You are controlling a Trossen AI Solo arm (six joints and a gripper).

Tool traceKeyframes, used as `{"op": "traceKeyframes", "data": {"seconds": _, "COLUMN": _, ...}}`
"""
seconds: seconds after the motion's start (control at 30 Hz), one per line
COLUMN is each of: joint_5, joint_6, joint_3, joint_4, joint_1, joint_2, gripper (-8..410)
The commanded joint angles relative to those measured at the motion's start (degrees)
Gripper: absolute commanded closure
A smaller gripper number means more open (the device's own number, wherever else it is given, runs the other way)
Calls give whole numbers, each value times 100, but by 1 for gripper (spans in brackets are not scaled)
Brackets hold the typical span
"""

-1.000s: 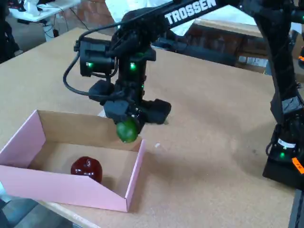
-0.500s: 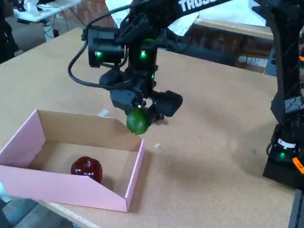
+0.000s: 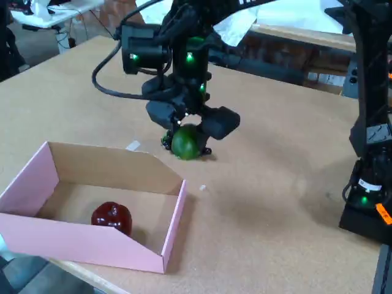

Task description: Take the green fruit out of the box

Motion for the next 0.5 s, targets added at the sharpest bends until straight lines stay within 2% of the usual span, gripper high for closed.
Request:
{"op": "traceKeyframes", "data": {"seconds": 0.0, "joint_5": 4, "joint_6": 258, "joint_3": -2, "joint_4": -74, "joint_1": -487, "joint_2": -4, "gripper": 356}}
{"op": "traceKeyframes", "data": {"seconds": 0.27, "joint_5": -98, "joint_6": 385, "joint_3": -24, "joint_4": -20, "joint_1": -732, "joint_2": -4, "gripper": 356}}
{"op": "traceKeyframes", "data": {"seconds": 0.47, "joint_5": -199, "joint_6": 393, "joint_3": -389, "joint_4": 356, "joint_1": -894, "joint_2": -4, "gripper": 356}}
